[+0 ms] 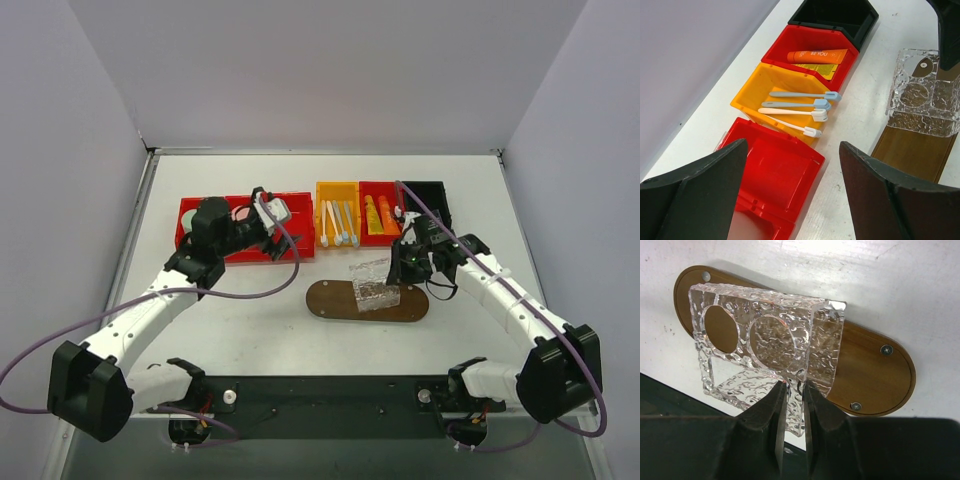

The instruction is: Prepare toiletry sets of a toothbrush and toothpaste on the tray

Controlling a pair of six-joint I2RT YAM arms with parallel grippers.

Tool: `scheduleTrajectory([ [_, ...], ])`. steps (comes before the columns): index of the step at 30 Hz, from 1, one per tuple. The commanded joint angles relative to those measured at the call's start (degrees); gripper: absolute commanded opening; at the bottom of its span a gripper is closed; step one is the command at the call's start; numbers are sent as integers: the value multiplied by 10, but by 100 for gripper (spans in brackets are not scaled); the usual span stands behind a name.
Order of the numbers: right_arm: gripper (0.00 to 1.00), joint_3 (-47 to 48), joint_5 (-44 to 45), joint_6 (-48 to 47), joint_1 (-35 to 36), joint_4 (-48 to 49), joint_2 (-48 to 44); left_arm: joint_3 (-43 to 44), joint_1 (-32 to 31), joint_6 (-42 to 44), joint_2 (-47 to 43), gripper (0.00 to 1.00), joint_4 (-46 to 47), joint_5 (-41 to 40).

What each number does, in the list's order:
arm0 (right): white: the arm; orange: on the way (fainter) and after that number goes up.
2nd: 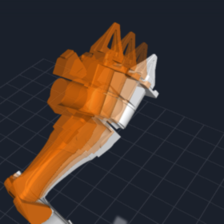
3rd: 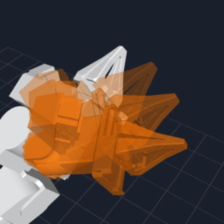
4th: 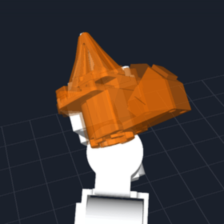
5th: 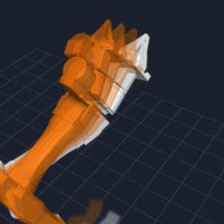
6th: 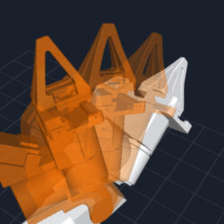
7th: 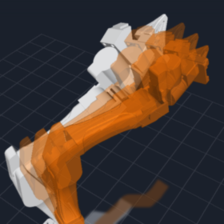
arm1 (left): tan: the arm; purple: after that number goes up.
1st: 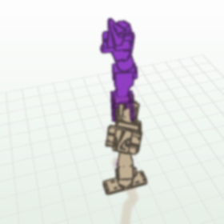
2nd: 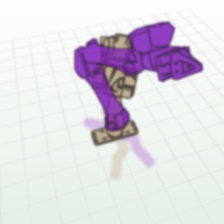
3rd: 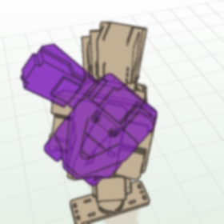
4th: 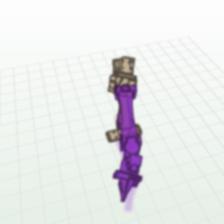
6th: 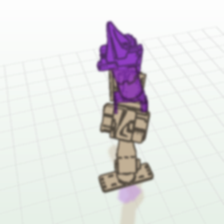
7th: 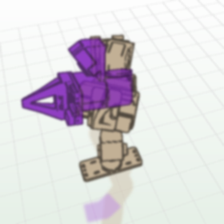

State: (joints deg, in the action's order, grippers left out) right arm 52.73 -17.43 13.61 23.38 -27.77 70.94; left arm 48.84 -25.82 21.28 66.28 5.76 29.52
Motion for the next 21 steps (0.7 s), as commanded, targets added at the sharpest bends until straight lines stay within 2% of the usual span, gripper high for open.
scheduleTrajectory([
  [1,0,-41,-53,48,-32,49,-5,-1,-4,-18,17,85,51,17],
  [7,0,-57,-89,70,-44,72,-19,6,-17,-22,45,85,60,19],
  [16,0,-75,-94,88,-46,83,-40,8,-29,-28,63,84,67,13],
  [21,7,-85,-96,89,-47,83,-50,5,-30,-23,65,85,67,11],
])
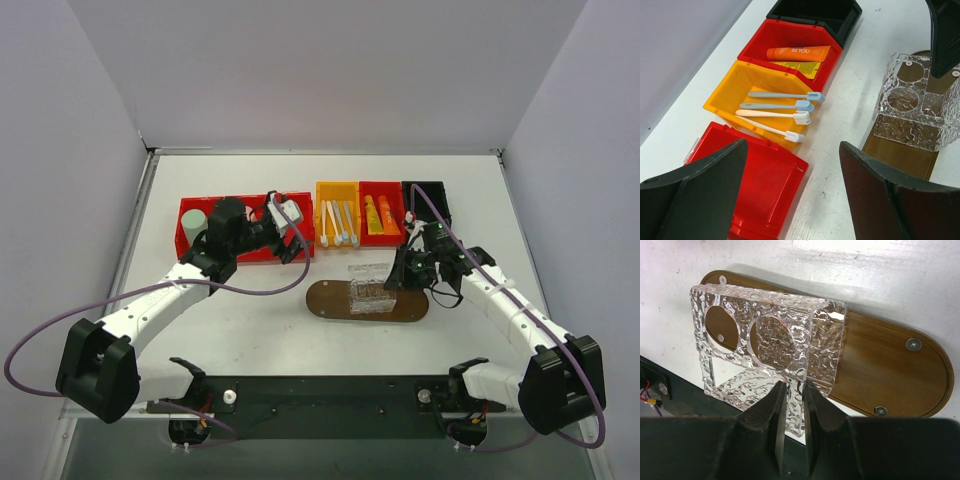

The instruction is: Prepare toiletry sets of a toothbrush and toothpaste on the tray

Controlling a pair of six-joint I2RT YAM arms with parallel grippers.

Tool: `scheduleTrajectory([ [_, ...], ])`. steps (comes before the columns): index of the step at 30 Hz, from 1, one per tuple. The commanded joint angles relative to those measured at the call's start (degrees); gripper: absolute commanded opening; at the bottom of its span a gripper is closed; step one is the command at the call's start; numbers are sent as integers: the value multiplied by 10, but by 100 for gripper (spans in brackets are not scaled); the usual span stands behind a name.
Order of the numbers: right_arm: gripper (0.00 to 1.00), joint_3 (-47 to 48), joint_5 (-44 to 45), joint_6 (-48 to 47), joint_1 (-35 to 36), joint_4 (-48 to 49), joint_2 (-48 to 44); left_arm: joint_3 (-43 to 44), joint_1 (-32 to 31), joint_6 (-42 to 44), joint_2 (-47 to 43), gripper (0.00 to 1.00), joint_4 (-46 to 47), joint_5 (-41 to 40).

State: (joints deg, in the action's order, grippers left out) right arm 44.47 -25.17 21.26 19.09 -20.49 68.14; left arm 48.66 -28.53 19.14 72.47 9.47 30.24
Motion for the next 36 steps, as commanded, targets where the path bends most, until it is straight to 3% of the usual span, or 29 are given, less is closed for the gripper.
scheduleTrajectory([
  [1,8,-4,-20,12,-5,10,-25,6,-3,-2,2,85,30,4],
  [4,11,-10,-27,12,-5,11,-32,6,-5,-1,6,85,30,3],
  [8,26,-15,-28,9,-8,12,-39,9,-10,1,14,85,30,3],
  [16,29,-15,-33,8,-20,10,-55,7,-25,-1,23,85,36,3],
  [22,39,-5,-22,-7,-34,-2,-76,11,-56,-19,39,85,29,10],
  [32,40,65,10,-126,-40,-81,-108,32,-100,-6,68,84,3,-18],
  [36,35,87,36,-184,-40,-121,-100,34,-100,4,58,84,-14,-29],
])
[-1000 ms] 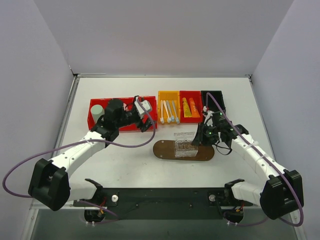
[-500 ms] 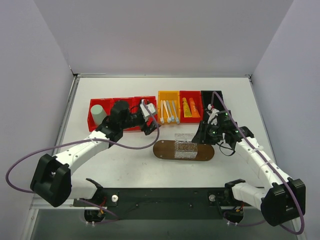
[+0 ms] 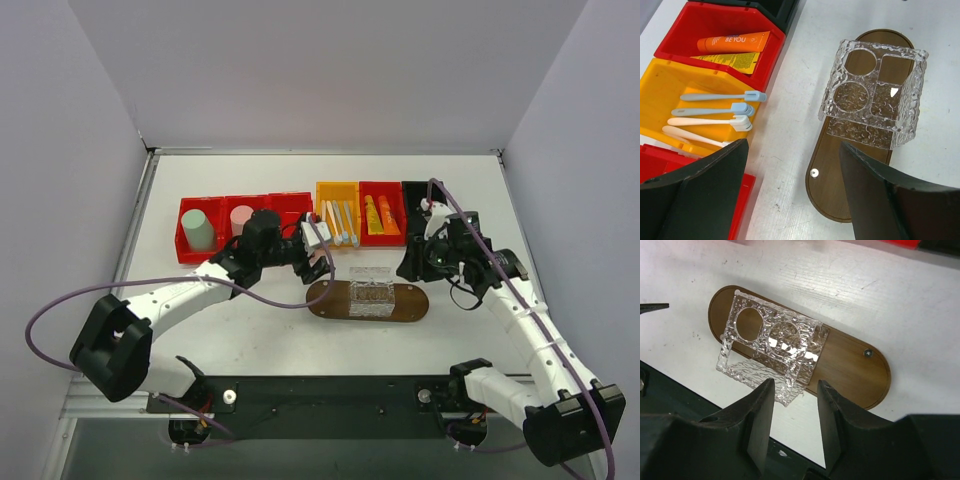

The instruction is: Prepare toiletry sets of a toothbrush and toothpaste on the tray

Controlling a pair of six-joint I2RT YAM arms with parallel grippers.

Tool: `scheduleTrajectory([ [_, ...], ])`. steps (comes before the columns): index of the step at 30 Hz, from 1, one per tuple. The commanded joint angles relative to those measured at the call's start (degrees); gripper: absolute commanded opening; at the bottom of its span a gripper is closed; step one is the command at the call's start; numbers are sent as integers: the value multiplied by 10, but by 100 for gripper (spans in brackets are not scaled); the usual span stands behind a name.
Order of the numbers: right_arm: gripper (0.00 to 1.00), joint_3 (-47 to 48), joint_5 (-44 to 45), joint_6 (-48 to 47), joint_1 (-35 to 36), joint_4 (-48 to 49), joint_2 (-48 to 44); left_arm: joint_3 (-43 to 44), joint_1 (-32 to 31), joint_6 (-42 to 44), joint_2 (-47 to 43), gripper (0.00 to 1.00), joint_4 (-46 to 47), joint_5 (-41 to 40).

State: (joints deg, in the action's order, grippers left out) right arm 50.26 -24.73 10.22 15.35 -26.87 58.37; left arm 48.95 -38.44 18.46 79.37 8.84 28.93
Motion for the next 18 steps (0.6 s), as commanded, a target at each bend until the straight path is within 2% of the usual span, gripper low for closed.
scheduleTrajectory([
  [1,35,23,40,-95,-2,-60,-3,29,-1,15,-20,84,-12,-20],
  [8,31,-16,98,-171,-1,-45,3,5,14,22,-81,84,-20,-91],
  [11,31,-24,115,-181,-1,-31,-1,6,51,-2,-110,84,-33,-111],
  [14,36,-19,122,-188,-2,-20,0,32,97,-11,-121,85,-72,-160],
  [15,42,-8,122,-188,-1,-20,3,59,108,-10,-120,85,-112,-170],
  [18,47,27,130,-185,-1,-20,19,111,153,14,-107,87,-187,-168],
])
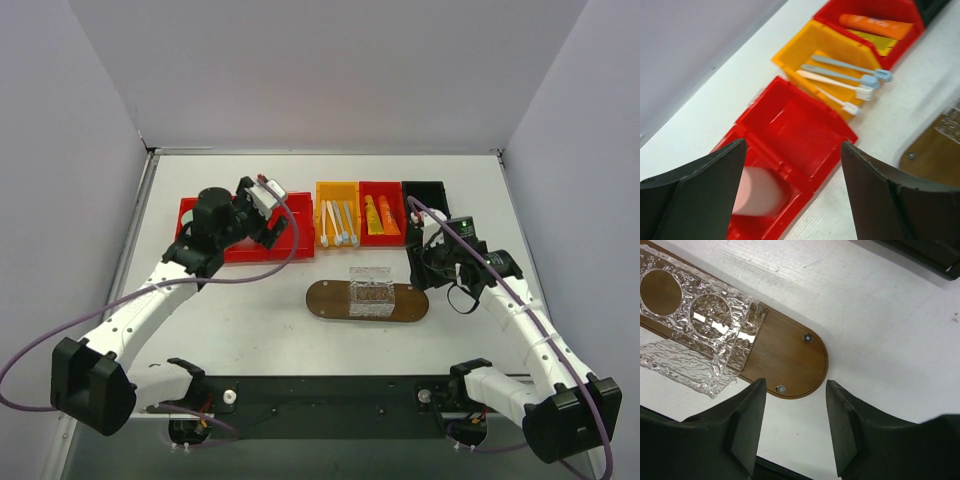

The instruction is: Prepare toiletry sets of a toothbrush and toothpaste on the tray

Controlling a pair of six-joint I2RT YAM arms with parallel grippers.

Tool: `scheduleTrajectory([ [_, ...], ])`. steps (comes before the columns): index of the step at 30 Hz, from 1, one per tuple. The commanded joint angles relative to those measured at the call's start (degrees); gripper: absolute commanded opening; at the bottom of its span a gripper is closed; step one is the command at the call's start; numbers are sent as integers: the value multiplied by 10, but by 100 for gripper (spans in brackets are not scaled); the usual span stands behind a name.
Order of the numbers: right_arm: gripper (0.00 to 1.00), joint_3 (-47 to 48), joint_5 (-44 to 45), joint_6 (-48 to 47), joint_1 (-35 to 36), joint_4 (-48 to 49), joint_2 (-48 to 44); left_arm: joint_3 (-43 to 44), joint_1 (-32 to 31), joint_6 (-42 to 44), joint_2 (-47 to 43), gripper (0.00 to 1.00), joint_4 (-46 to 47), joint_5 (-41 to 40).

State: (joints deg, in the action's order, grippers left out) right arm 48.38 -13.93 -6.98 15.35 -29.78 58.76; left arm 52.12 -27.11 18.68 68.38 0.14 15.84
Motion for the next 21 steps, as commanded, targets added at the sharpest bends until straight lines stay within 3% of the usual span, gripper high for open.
scheduleTrajectory([
  [1,48,54,22,-9,-1,10,23,97,50,48,13,88,-122,-30],
  [4,61,79,19,-7,-1,10,35,167,78,117,51,89,-223,-27],
  [8,75,88,18,-8,-1,10,40,271,124,145,115,92,-355,-2],
  [21,78,83,19,-4,-2,10,31,457,143,166,326,93,-542,-12],
])
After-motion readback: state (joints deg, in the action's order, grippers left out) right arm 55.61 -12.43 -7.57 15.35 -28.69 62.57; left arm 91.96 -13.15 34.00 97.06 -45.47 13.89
